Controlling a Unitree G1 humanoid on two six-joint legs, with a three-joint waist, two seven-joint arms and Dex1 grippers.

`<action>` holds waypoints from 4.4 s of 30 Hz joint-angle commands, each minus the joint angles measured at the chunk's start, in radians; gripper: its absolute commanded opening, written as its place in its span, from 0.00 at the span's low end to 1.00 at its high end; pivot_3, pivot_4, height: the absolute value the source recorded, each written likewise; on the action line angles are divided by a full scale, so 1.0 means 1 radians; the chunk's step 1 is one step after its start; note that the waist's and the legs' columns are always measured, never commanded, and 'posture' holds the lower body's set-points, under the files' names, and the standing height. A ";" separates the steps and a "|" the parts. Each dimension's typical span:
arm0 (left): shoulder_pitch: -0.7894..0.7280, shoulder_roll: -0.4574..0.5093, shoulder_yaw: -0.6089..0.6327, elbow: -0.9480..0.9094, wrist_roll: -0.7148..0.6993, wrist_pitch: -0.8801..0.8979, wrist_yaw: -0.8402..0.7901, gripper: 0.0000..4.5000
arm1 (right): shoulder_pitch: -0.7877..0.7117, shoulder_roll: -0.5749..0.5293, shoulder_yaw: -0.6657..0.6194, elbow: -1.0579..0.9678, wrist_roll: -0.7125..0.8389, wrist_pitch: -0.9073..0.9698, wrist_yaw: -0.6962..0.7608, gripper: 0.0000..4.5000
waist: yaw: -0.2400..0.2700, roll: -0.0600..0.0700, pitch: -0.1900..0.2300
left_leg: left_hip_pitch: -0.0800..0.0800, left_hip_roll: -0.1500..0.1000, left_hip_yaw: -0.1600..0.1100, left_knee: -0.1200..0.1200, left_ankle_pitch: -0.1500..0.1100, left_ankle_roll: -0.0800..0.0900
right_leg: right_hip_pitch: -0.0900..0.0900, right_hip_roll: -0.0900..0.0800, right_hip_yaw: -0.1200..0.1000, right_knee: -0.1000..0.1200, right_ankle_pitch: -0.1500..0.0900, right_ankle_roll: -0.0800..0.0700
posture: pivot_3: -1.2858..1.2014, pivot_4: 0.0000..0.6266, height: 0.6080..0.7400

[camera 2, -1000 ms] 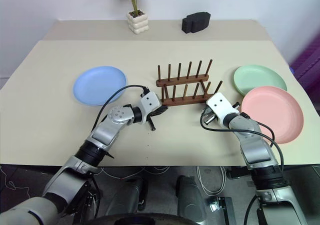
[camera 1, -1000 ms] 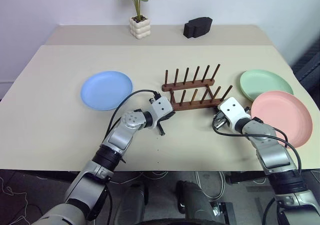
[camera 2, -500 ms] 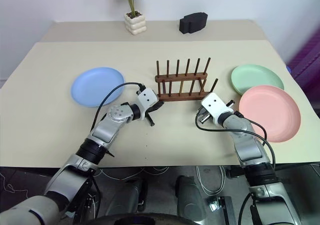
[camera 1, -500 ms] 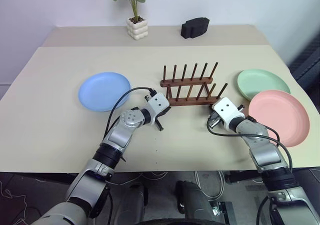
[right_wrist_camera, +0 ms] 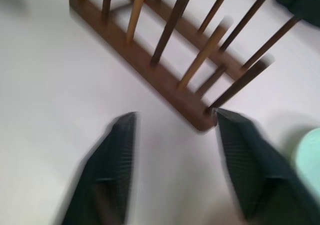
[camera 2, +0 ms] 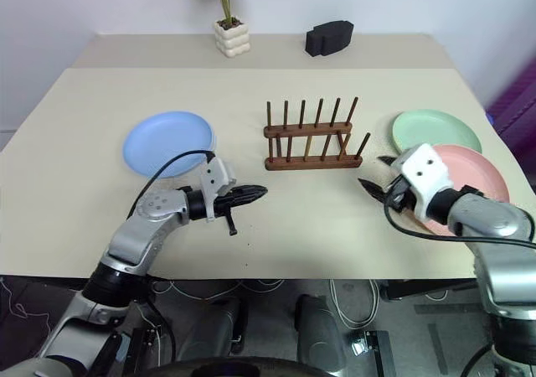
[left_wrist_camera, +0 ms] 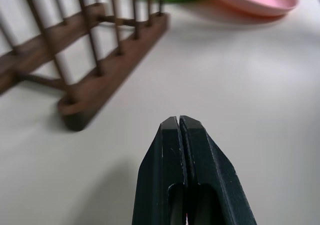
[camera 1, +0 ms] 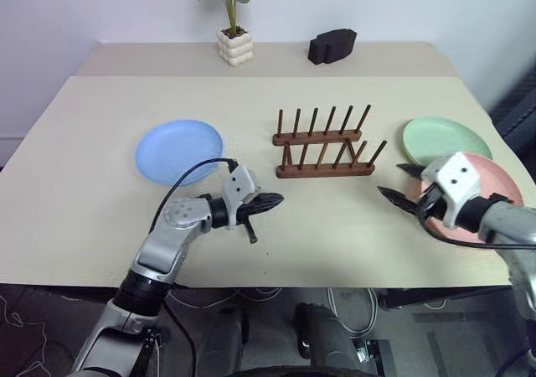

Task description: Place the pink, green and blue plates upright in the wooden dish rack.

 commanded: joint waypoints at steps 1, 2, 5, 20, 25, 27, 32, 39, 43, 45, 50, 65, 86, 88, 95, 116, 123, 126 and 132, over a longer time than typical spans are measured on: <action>-0.038 -0.038 -0.056 -0.016 -0.017 -0.028 -0.047 0.00 | 0.061 -0.016 -0.086 -0.051 -0.020 0.078 -0.058 0.99 | 0.005 -0.001 0.000 | 0.000 0.000 0.000 0.000 0.000 0.000 | 0.000 0.000 0.000 0.000 0.000 0.000 | 0.52 0.24 0.97; -0.047 -0.048 -0.069 -0.008 -0.017 -0.029 -0.059 0.00 | 0.086 -0.017 -0.098 -0.060 -0.024 0.096 -0.063 0.99 | 0.007 -0.001 0.000 | -0.001 0.000 0.000 0.000 0.000 0.000 | 0.000 0.000 0.000 -0.001 0.000 0.000 | 0.52 0.24 0.97; -0.076 -0.083 -0.097 0.020 -0.037 -0.029 -0.104 0.00 | 0.180 -0.009 -0.117 -0.088 -0.044 0.119 -0.079 0.99 | 0.003 0.000 0.000 | -0.002 -0.001 0.000 0.000 0.000 0.000 | 0.000 -0.001 0.000 -0.002 0.001 -0.002 | 0.52 0.24 0.97; -0.122 -0.132 -0.140 0.131 -0.034 -0.094 -0.196 0.00 | 0.300 0.067 -0.019 -0.054 -0.218 0.137 -0.260 0.94 | 0.000 0.001 -0.001 | -0.004 0.000 0.001 -0.001 -0.001 0.002 | 0.000 0.001 -0.001 -0.010 0.001 -0.001 | 0.52 0.24 0.97; -0.104 -0.116 -0.132 0.119 -0.030 -0.103 -0.186 0.00 | 0.262 0.065 0.020 -0.037 -0.247 0.136 -0.275 0.48 | 0.001 0.001 -0.001 | -0.005 0.000 0.001 -0.001 -0.001 0.002 | 0.000 0.001 0.000 -0.011 0.001 -0.001 | 0.52 0.24 0.97; -0.099 -0.112 -0.130 0.116 -0.030 -0.105 -0.182 0.00 | 0.253 0.067 0.027 -0.038 -0.252 0.140 -0.277 0.25 | 0.001 0.001 -0.001 | -0.005 0.000 0.000 -0.001 -0.001 0.002 | 0.000 0.001 -0.001 -0.011 0.001 -0.001 | 0.52 0.24 0.97; -0.093 -0.117 -0.131 0.115 -0.039 -0.098 -0.178 0.00 | 0.261 0.061 0.026 -0.081 -0.270 0.157 -0.279 0.01 | 0.001 0.001 -0.001 | -0.005 0.000 0.000 -0.001 -0.001 0.002 | 0.000 0.001 -0.001 -0.011 0.001 -0.001 | 0.52 0.24 0.97; -0.113 -0.140 -0.137 0.145 -0.033 -0.120 -0.189 0.00 | 0.285 0.021 -0.042 -0.181 -0.263 0.185 -0.226 0.01 | 0.001 0.001 -0.001 | -0.005 0.000 0.000 -0.001 -0.001 0.002 | 0.000 0.001 -0.001 -0.011 0.001 -0.001 | 0.52 0.24 0.97; -0.122 -0.147 -0.137 0.159 -0.028 -0.128 -0.189 0.00 | 0.270 -0.048 -0.135 -0.231 -0.241 0.160 -0.142 0.01 | 0.001 0.001 -0.001 | -0.006 -0.001 0.000 -0.001 -0.002 0.002 | 0.000 0.001 -0.001 -0.011 0.001 -0.001 | 0.52 0.24 0.97; -0.125 -0.147 -0.134 0.166 -0.023 -0.137 -0.188 0.00 | 0.208 -0.080 -0.188 -0.228 -0.214 0.125 -0.114 0.01 | 0.000 0.001 -0.001 | -0.006 -0.001 0.000 -0.001 -0.002 0.002 | 0.000 0.001 -0.001 -0.012 0.001 -0.001 | 0.52 0.24 0.97; -0.127 -0.142 -0.121 0.182 -0.008 -0.162 -0.170 0.00 | -0.071 -0.067 -0.177 -0.173 -0.087 0.029 -0.100 0.01 | -0.003 0.001 0.000 | -0.004 0.000 0.000 -0.001 -0.002 0.003 | 0.000 0.002 -0.002 -0.011 0.002 -0.001 | 0.52 0.24 0.97; -0.080 -0.076 -0.013 0.114 -0.024 -0.144 -0.060 0.00 | -0.552 0.074 -0.114 0.148 0.469 0.181 0.058 0.01 | 0.002 0.001 0.000 | -0.014 -0.001 -0.002 0.000 -0.001 0.003 | -0.008 0.002 -0.002 -0.012 0.006 -0.003 | 0.52 0.24 0.97; -0.021 -0.033 0.028 -0.013 -0.046 -0.070 -0.008 0.00 | -0.698 0.061 -0.113 0.563 0.709 0.328 0.258 0.01 | -0.001 0.002 0.000 | -0.014 -0.001 0.000 0.000 -0.001 0.003 | -0.010 0.002 -0.001 -0.010 0.008 0.000 | 0.52 0.24 0.97; -0.025 -0.034 0.027 -0.012 -0.045 -0.068 -0.007 0.00 | -0.702 0.061 -0.111 0.585 0.693 0.319 0.259 0.01 | -0.001 0.002 0.000 | -0.014 -0.001 0.000 0.000 -0.001 0.003 | -0.010 0.002 -0.001 -0.010 0.008 0.000 | 0.52 0.24 0.97; -0.020 -0.034 0.024 -0.023 -0.044 -0.057 -0.004 0.00 | -0.708 0.056 -0.107 0.649 0.676 0.320 0.282 0.01 | -0.002 0.002 0.000 | -0.014 -0.001 0.000 0.000 -0.001 0.003 | -0.010 0.002 -0.001 -0.010 0.008 0.000 | 0.52 0.24 0.97; -0.001 -0.025 0.020 -0.038 -0.038 -0.053 0.004 0.00 | -0.702 0.062 -0.117 0.774 0.654 0.358 0.277 0.20 | -0.002 0.002 0.000 | -0.014 -0.001 0.000 0.001 -0.001 0.003 | -0.010 0.002 -0.001 -0.010 0.008 0.000 | 0.52 0.24 0.97; -0.003 -0.027 0.014 -0.035 -0.039 -0.051 0.000 0.00 | -0.716 0.085 -0.143 0.792 0.606 0.259 0.191 0.73 | -0.002 0.002 0.000 | -0.014 -0.002 0.001 0.001 -0.001 0.003 | -0.010 0.002 -0.001 -0.009 0.009 0.000 | 0.52 0.24 0.97; -0.004 -0.030 0.011 -0.033 -0.039 -0.049 0.000 0.00 | -0.738 0.086 -0.182 0.811 0.612 0.214 0.150 0.73 | -0.002 0.002 0.000 | -0.014 -0.002 0.001 0.001 -0.001 0.003 | -0.010 0.002 -0.001 -0.009 0.009 0.000 | 0.52 0.24 0.97; -0.001 -0.034 0.010 -0.032 -0.038 -0.048 0.001 0.00 | -0.718 0.060 -0.251 0.751 0.583 0.103 0.068 0.73 | -0.001 0.002 0.000 | -0.014 -0.002 0.001 0.001 -0.001 0.003 | -0.010 0.002 -0.001 -0.009 0.009 0.000 | 0.52 0.24 0.97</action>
